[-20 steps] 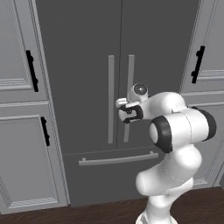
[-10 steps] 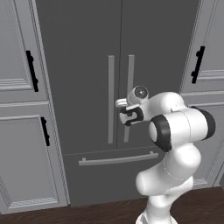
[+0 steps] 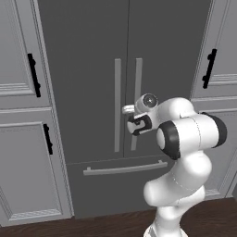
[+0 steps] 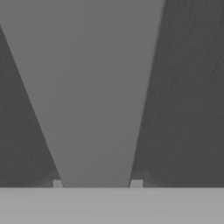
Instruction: Grab a lemon wedge from the fridge and one ice cube from the ice bowl, and put them in the glass of lemonade.
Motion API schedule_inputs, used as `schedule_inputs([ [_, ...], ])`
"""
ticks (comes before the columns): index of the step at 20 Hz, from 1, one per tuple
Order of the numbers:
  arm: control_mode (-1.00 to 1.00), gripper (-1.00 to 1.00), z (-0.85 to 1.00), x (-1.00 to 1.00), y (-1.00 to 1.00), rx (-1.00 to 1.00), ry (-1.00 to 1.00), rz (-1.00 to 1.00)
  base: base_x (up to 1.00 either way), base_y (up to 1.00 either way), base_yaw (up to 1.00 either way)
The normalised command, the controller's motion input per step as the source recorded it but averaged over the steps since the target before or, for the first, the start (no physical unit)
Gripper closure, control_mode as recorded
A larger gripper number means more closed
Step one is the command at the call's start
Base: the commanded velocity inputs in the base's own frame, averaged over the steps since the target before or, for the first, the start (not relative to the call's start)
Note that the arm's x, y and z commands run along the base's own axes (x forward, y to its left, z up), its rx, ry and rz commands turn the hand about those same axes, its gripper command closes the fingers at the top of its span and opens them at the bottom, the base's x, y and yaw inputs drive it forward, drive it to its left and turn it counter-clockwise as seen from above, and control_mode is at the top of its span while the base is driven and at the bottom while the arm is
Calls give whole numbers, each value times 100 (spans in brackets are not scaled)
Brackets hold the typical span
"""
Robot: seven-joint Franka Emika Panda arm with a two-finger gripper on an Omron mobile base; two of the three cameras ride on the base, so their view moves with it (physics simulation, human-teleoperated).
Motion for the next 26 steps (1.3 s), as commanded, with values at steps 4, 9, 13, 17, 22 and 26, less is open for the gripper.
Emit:
schedule_inputs([
  [4, -100, 100, 0, 0, -38, -1, 4, -9, 0, 0, 0],
  [9, -100, 100, 22, -39, -56, 0, 1, -17, 0, 0, 0],
  [13, -100, 100, 31, -76, -66, 4, 1, -18, 0, 0, 0],
  [17, -100, 100, 29, -94, -69, 6, 0, -16, 0, 0, 0],
  [22, -100, 100, 34, -98, -75, 8, 1, -13, 0, 0, 0],
  [26, -100, 100, 45, -100, -81, 12, 9, -14, 0, 0, 0],
])
